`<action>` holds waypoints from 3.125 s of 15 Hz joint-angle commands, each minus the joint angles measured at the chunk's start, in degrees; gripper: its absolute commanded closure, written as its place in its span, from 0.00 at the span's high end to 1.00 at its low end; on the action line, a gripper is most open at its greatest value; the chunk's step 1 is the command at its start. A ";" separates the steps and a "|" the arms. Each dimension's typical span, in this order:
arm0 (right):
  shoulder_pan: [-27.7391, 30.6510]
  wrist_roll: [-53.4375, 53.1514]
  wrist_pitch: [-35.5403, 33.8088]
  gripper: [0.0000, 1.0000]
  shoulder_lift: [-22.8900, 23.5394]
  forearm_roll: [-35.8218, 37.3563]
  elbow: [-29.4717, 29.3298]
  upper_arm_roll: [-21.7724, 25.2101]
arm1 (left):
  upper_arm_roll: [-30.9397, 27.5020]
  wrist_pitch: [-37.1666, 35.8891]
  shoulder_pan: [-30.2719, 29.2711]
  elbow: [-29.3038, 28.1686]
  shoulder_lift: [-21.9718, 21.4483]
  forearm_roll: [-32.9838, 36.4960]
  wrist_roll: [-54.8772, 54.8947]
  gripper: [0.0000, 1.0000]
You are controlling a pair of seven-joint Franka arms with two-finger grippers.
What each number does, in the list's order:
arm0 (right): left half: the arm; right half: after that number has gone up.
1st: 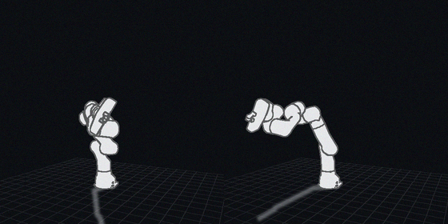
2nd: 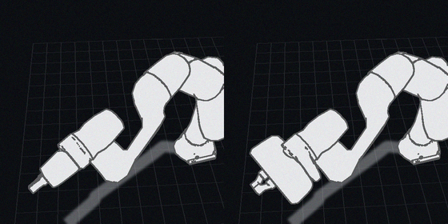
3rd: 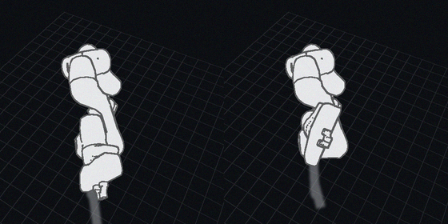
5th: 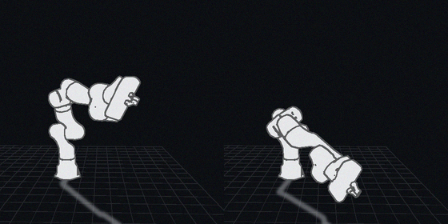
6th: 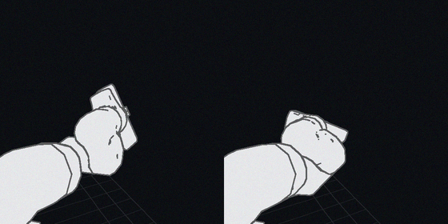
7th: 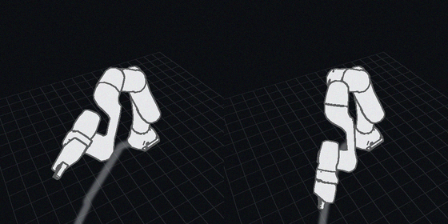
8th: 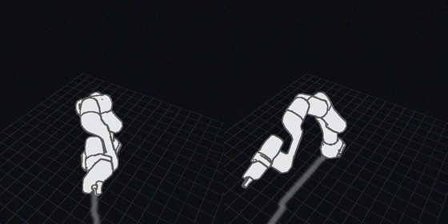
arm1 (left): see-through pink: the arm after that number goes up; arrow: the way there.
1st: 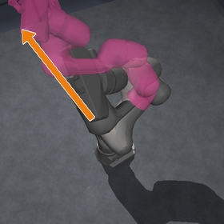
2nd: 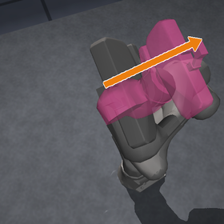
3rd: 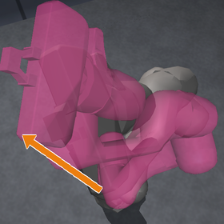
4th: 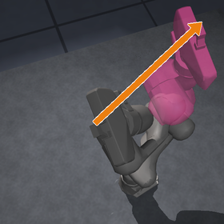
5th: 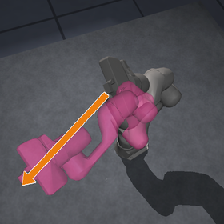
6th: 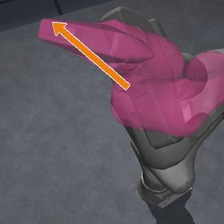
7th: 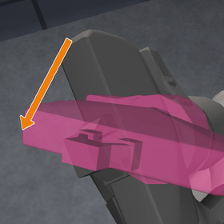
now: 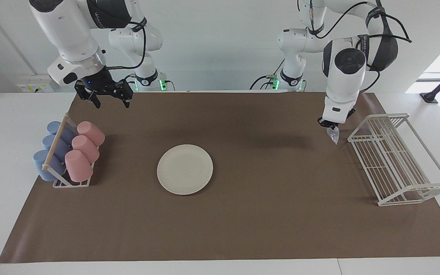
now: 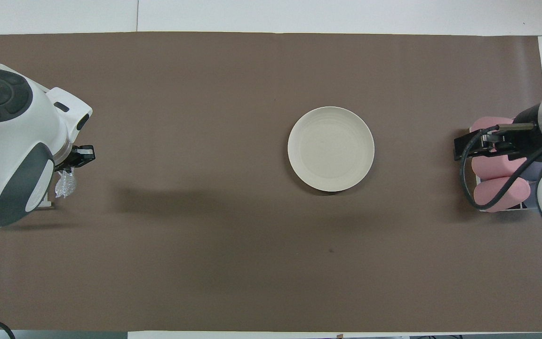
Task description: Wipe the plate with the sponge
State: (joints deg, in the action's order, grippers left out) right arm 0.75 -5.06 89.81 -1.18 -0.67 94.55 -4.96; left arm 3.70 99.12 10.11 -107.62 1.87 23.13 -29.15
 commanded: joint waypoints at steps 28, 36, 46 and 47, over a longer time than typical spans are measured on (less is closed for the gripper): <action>-2.16 7.26 -3.51 1.00 -0.23 0.93 -3.23 5.31 | -0.45 4.59 -4.30 7.78 16.50 37.51 -6.88 0.00; -2.77 5.25 -3.50 1.00 -0.40 0.59 -3.32 4.96 | -0.36 4.77 -4.30 7.86 16.59 36.28 -6.88 0.92; -2.77 4.89 -3.50 1.00 -0.40 0.41 -3.23 4.96 | -0.53 5.04 -5.27 12.42 14.13 20.15 -6.09 1.00; -2.77 4.89 -3.42 1.00 -0.40 0.41 -3.32 4.96 | -0.62 4.77 -5.36 12.96 13.08 16.80 -5.83 1.00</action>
State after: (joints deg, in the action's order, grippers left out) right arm -1.92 1.07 87.35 -1.19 -0.52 91.58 0.16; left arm 2.79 103.80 5.99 -95.90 17.49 45.96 -35.89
